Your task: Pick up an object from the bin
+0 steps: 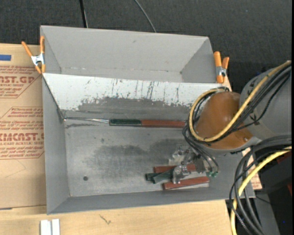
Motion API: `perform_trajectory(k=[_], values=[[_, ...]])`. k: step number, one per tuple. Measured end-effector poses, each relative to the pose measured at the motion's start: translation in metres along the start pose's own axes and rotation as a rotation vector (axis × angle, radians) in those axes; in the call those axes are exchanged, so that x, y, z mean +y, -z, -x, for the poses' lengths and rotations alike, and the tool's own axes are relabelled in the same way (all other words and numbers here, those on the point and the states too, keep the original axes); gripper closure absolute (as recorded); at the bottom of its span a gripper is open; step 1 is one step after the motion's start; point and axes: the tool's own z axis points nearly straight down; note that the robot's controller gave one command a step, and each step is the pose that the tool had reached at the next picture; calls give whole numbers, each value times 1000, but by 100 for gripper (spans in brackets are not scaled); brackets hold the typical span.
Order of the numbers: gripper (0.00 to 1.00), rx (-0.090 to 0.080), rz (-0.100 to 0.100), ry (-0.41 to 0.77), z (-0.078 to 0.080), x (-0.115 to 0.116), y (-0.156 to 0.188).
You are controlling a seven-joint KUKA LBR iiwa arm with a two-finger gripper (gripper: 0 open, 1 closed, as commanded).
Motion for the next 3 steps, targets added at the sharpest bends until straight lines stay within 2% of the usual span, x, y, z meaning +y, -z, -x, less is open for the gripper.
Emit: perform_trajectory(k=[2, 3], values=[[100, 1, 0, 0, -1, 0, 2], [100, 12, 4, 0, -4, 1, 16]])
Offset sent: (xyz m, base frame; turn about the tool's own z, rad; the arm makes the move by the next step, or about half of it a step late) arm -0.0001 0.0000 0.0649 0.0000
